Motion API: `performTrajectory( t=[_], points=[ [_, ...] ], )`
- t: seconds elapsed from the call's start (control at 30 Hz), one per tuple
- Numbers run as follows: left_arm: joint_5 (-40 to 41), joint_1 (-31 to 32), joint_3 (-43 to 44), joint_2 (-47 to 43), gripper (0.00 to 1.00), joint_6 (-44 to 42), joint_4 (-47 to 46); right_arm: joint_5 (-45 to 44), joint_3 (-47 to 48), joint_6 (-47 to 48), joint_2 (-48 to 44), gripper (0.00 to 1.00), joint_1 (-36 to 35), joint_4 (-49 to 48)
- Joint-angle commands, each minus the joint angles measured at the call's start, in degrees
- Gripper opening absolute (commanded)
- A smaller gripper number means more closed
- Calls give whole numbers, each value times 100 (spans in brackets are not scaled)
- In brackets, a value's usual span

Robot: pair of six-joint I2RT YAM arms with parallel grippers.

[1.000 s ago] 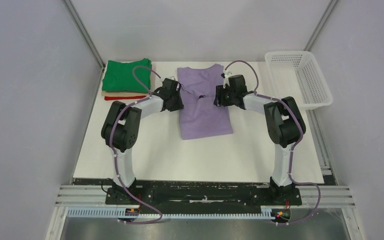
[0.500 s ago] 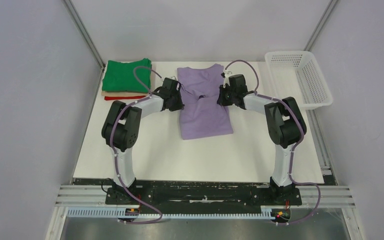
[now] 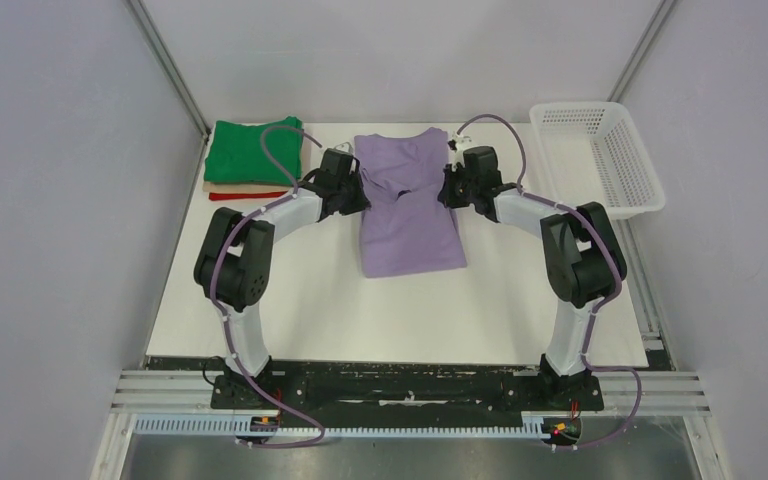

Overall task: Fold and stack the t-shirts
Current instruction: Fold the folded rectangular tshirt in 1/3 of the way

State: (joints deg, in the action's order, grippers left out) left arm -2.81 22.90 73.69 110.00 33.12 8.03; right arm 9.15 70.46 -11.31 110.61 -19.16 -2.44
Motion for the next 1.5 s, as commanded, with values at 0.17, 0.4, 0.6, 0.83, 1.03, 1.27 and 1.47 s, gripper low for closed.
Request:
performTrajectory(
  t=[0.17, 0.4, 0.6, 0.83, 1.03, 1.27, 1.47],
  points=[
    [90, 3, 14, -109, 2, -125, -305, -485, -159, 45, -317, 0, 94, -86],
    [454, -2, 328, 369, 2, -138, -215, -254, -52, 20, -29, 0, 241, -109],
    [585, 2, 636, 752, 6, -84, -9, -136, 72, -49, 283, 8, 341, -169],
    [859, 0, 989, 825, 43, -172, 375, -169, 333, -70, 478, 40, 426, 32],
    [572, 6, 920, 115, 94, -277, 524, -361, 232, 14, -113, 88, 470, 234],
    [-38, 219, -518, -1483, 100, -51, 478, -71, -1301, -74, -1719, 98, 468, 37],
    [238, 923, -2225, -2686, 100, 574, 222, 459, -3122, -488, -3018, 98, 475, -395]
  ],
)
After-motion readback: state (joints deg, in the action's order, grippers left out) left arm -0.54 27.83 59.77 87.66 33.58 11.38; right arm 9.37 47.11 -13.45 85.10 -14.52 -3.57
